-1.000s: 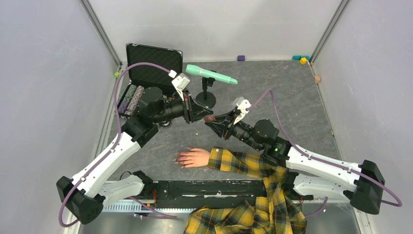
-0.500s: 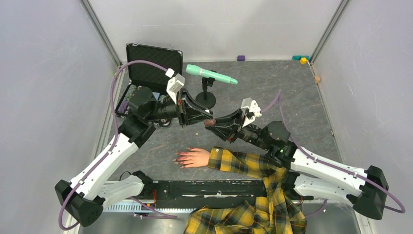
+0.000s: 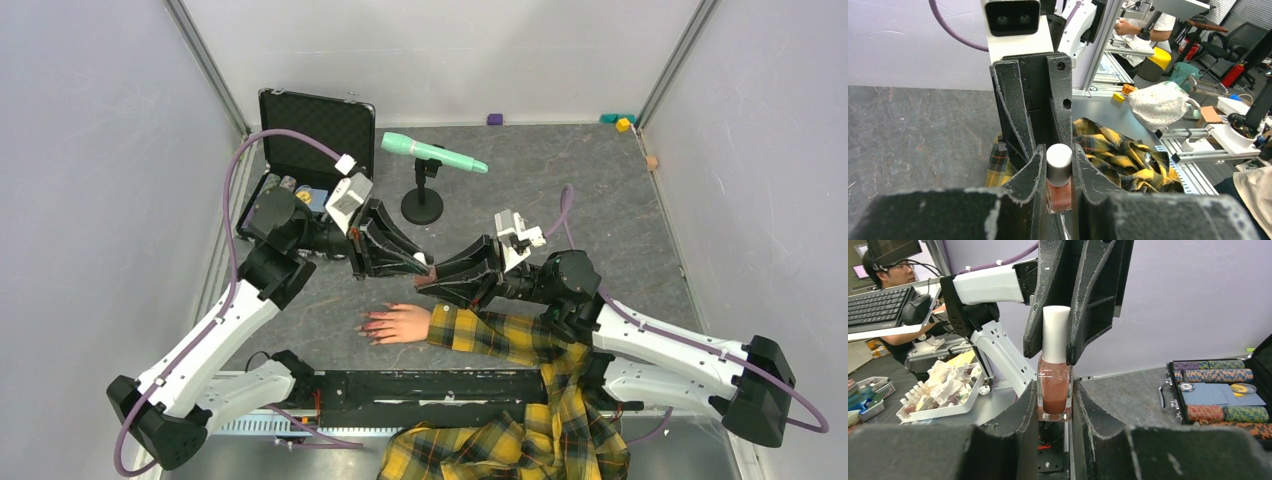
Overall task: Paint the nails
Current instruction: Screw the nail polish bottle.
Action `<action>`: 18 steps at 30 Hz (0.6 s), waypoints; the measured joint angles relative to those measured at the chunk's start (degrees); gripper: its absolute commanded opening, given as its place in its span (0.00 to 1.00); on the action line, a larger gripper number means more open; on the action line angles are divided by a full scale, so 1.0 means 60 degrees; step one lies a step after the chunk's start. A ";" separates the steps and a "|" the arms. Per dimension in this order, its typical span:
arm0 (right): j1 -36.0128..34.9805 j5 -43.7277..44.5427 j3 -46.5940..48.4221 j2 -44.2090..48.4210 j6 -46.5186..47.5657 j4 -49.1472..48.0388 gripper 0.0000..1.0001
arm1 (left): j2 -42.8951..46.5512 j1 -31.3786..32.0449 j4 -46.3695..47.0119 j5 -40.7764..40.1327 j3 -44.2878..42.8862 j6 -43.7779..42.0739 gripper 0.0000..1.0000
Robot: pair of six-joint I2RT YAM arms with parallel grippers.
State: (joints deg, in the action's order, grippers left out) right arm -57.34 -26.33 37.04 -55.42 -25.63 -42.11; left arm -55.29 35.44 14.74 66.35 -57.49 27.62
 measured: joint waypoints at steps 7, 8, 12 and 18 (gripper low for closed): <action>0.0011 -0.0186 0.0000 -0.0058 -0.0091 -0.0240 0.00 | 0.0124 0.0259 -0.0237 0.0474 0.0000 0.0106 1.00; 0.0015 -0.0186 0.0000 -0.0062 -0.0087 -0.0240 0.00 | 0.0171 0.0259 -0.0302 0.0484 0.0000 0.0109 1.00; 0.0015 -0.0182 0.0000 -0.0051 -0.0040 -0.0233 0.00 | 0.0317 0.0259 -0.0572 0.0412 0.0000 0.0025 1.00; 0.0015 -0.0004 0.0000 0.0018 0.0106 -0.0007 0.00 | 0.0801 0.0200 -0.1596 -0.1060 0.0000 -0.0630 1.00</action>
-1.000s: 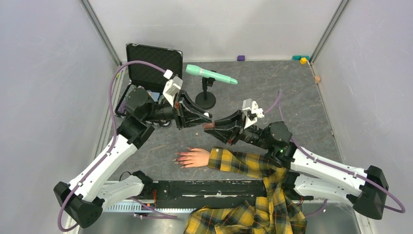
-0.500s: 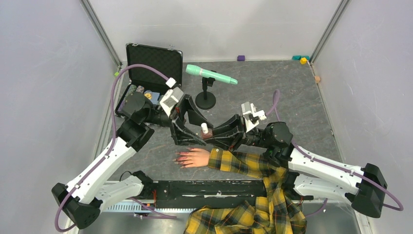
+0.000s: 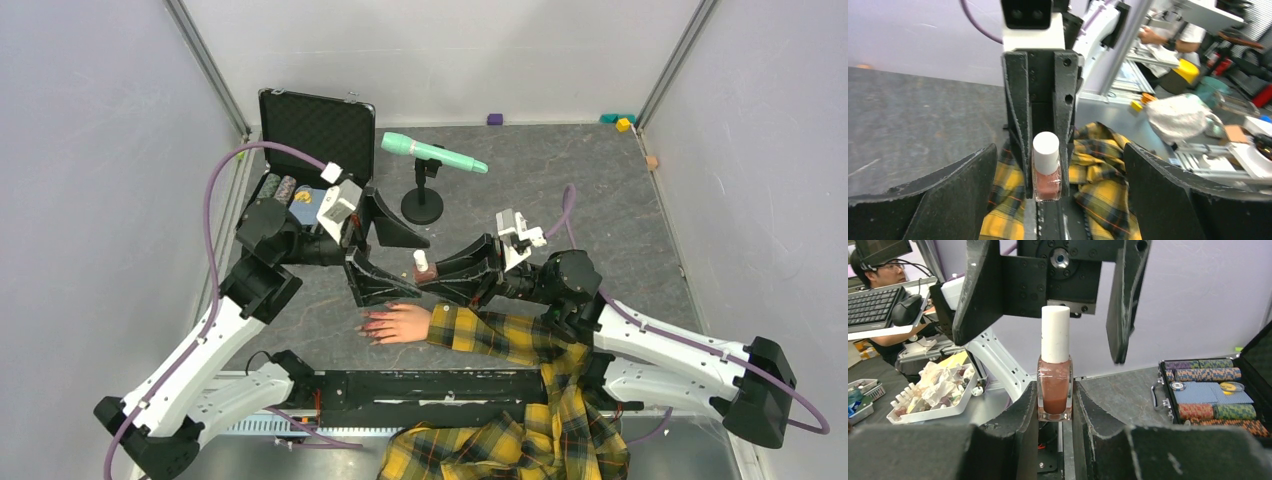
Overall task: Paint the nails
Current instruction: Screw the nail polish bottle.
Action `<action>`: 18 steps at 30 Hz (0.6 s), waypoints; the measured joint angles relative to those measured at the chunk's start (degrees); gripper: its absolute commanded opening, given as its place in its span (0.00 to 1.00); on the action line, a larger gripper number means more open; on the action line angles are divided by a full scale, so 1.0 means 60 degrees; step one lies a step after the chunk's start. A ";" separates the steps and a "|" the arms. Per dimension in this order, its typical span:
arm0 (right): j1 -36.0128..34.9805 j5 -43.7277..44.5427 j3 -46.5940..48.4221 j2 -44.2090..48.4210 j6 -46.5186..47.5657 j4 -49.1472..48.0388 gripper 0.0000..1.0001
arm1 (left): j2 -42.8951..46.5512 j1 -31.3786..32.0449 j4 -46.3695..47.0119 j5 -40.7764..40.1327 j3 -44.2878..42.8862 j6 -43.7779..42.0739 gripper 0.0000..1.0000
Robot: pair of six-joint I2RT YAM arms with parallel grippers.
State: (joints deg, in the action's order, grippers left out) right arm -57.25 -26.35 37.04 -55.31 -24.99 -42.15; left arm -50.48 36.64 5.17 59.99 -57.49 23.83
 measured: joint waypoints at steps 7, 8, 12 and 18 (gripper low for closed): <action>0.0000 0.0372 0.0004 0.0033 0.0321 0.0572 0.00 | 0.0350 -0.0044 -0.0557 -0.1078 -0.0036 -0.0474 0.72; 0.0000 0.0379 0.0004 0.0029 0.0353 0.0619 0.00 | 0.0299 -0.0044 -0.0579 -0.1089 -0.0055 -0.0521 0.68; 0.0000 0.0404 0.0018 0.0004 0.0393 0.0703 0.00 | 0.0095 -0.0051 -0.0783 -0.1104 -0.0058 -0.0608 0.53; 0.0000 0.0404 0.0022 -0.0047 0.0393 0.0725 0.00 | 0.0066 -0.0051 -0.0885 -0.1100 -0.0058 -0.0630 0.38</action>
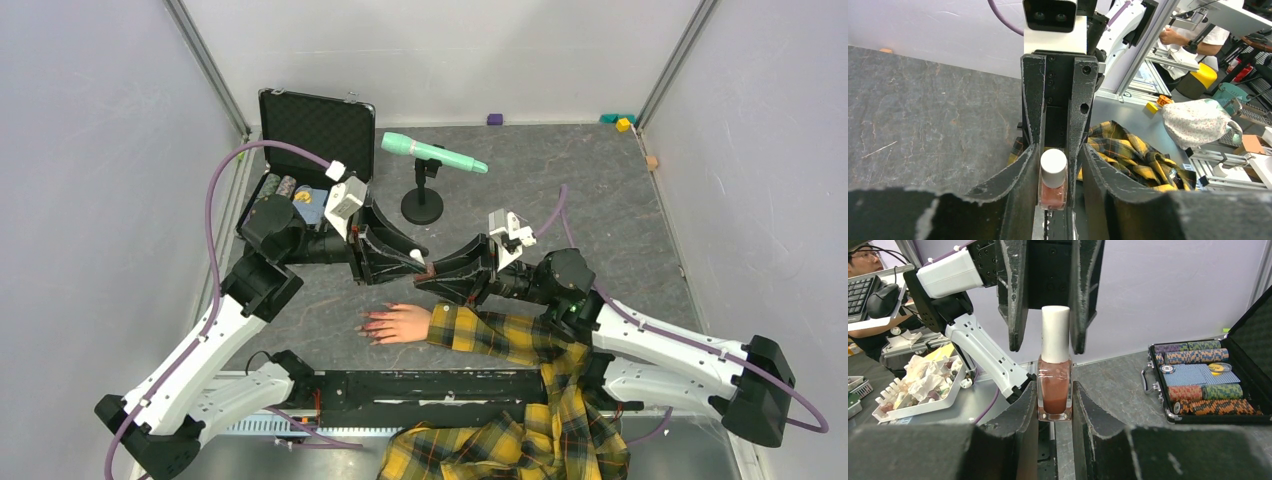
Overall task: Paint the nails
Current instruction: Screw the nail polish bottle, then place the nail polish bottle at the center of the board.
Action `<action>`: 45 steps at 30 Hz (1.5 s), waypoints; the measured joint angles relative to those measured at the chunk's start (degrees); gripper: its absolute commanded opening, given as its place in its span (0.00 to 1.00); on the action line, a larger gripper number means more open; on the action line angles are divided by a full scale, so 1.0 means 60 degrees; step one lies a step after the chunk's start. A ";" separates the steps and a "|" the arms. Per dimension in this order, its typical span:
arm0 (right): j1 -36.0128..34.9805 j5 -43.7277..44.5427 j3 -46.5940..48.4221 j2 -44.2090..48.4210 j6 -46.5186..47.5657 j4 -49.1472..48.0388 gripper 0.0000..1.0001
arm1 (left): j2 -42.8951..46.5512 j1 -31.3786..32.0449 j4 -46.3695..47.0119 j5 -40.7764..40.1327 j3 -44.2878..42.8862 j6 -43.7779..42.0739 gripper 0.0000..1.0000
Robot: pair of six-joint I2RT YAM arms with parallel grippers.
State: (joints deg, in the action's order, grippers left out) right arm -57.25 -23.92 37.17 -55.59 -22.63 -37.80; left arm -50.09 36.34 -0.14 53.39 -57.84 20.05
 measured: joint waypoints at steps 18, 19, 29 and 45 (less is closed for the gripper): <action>0.0000 0.0000 0.0087 -0.0058 0.0098 0.0146 0.13 | -0.0025 -0.0047 0.0095 0.0102 0.0000 0.0000 0.02; -0.0004 0.0004 0.0087 -0.0058 0.0102 0.0149 0.18 | -0.0025 -0.0047 0.0095 0.0102 0.0000 0.0000 0.02; 0.0000 0.0397 0.0091 0.0120 0.0408 0.0488 0.97 | 0.0073 -0.0044 -0.0226 -0.0565 -0.0004 -0.0080 0.02; 0.0372 0.3526 0.0087 0.2153 0.1585 0.3373 0.98 | -0.0095 -0.0044 -0.1974 -0.5289 -0.0044 -0.0372 0.02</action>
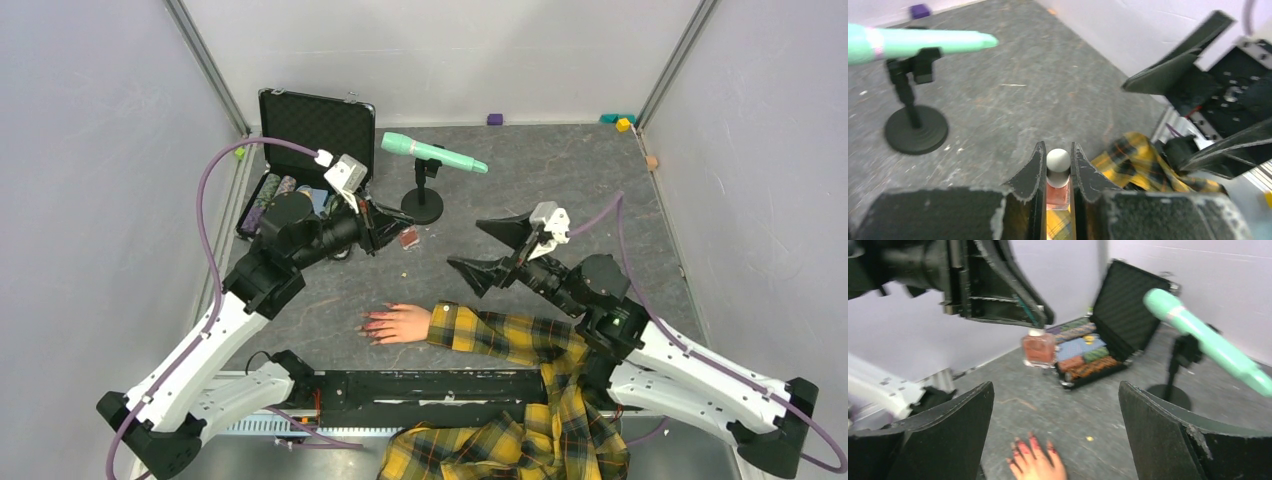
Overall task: Paint the nails
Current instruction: Place the nail polish bottle at the center of the board.
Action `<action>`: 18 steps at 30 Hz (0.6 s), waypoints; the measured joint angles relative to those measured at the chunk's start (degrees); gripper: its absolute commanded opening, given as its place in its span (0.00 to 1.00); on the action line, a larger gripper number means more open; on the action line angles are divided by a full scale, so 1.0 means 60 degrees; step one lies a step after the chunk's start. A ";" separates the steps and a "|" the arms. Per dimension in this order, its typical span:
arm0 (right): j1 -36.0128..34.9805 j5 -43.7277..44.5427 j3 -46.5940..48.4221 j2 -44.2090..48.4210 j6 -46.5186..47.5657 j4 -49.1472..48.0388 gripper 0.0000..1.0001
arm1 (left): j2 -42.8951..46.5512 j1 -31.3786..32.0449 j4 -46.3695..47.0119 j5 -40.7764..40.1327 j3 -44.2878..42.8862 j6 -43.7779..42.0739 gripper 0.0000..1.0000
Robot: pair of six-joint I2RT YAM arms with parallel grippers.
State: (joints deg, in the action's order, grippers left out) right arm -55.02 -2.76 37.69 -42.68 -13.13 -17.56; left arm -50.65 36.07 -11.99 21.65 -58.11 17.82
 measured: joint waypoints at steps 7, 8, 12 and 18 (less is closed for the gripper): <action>0.0470 0.2142 -0.0521 0.0685 0.0339 0.1137 0.98 | -0.0015 0.0000 0.0073 -0.2157 0.0871 0.0131 0.02; 0.0568 0.2397 -0.0678 0.0732 0.0361 0.1300 0.98 | -0.0011 0.0000 0.0229 -0.2379 0.1202 0.0200 0.02; 0.1035 0.3140 -0.1344 0.0798 0.0433 0.1887 0.98 | -0.0153 0.0000 0.0936 -0.3013 0.2532 0.0397 0.02; 0.1687 0.3829 -0.2106 0.1370 0.0437 0.2557 0.98 | -0.0641 0.0000 0.2809 -0.3905 0.4495 0.0386 0.02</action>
State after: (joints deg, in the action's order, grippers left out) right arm -44.91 20.21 25.06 -34.46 -10.50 -2.22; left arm -54.50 36.07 4.86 -1.78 -31.14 20.14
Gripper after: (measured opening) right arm 0.979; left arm 0.186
